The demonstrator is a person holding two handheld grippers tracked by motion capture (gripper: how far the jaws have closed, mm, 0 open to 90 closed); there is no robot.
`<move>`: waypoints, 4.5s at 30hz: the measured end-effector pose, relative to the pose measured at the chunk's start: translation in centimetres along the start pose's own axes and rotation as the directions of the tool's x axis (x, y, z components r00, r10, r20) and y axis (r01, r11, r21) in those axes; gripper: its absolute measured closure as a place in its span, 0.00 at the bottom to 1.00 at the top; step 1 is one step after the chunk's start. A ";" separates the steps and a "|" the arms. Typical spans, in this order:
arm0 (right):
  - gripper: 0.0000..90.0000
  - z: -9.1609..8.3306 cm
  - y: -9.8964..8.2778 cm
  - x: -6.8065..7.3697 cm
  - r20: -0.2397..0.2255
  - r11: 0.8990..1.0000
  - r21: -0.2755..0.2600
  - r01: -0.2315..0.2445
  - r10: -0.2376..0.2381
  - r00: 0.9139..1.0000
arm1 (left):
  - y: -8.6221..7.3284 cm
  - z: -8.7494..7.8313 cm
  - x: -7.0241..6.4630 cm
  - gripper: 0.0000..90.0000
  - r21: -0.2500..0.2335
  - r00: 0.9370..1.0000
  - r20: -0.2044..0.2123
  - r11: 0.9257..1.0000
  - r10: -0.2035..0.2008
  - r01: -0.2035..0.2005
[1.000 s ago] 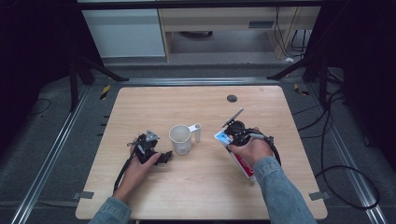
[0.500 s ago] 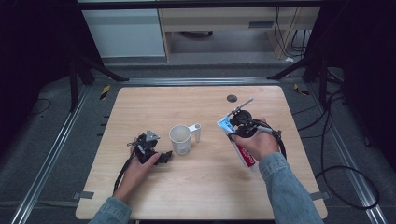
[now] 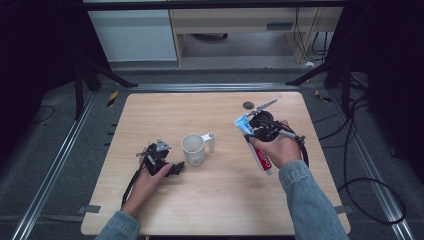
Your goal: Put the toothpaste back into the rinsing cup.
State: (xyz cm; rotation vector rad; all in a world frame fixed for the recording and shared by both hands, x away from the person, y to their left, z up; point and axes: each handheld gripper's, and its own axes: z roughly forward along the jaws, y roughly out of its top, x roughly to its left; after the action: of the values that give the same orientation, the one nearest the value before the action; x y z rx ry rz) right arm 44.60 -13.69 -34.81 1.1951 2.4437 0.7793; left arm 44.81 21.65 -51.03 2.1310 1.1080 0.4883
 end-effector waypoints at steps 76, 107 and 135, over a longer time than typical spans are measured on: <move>0.81 -0.7 4.9 4.4 0.018 0.817 -0.570 -0.093 0.126 0.992 | 0.1 0.1 0.0 0.00 0.000 1.000 -0.002 1.000 -0.001 0.001; 0.81 -0.2 7.7 8.0 0.022 0.767 -0.638 -0.075 0.115 0.993 | 0.1 0.0 0.0 0.00 0.002 1.000 -0.001 1.000 -0.001 0.001; 0.81 0.2 8.3 10.1 0.001 0.734 -0.674 -0.085 0.115 0.993 | 0.1 0.0 0.0 0.00 0.003 1.000 0.001 1.000 0.001 -0.001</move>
State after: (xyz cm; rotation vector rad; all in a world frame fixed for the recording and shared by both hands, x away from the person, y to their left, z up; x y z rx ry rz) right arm 43.84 -1.41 -30.45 1.0201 1.7809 1.4886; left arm 44.90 21.63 -51.00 2.1342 1.1081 0.4867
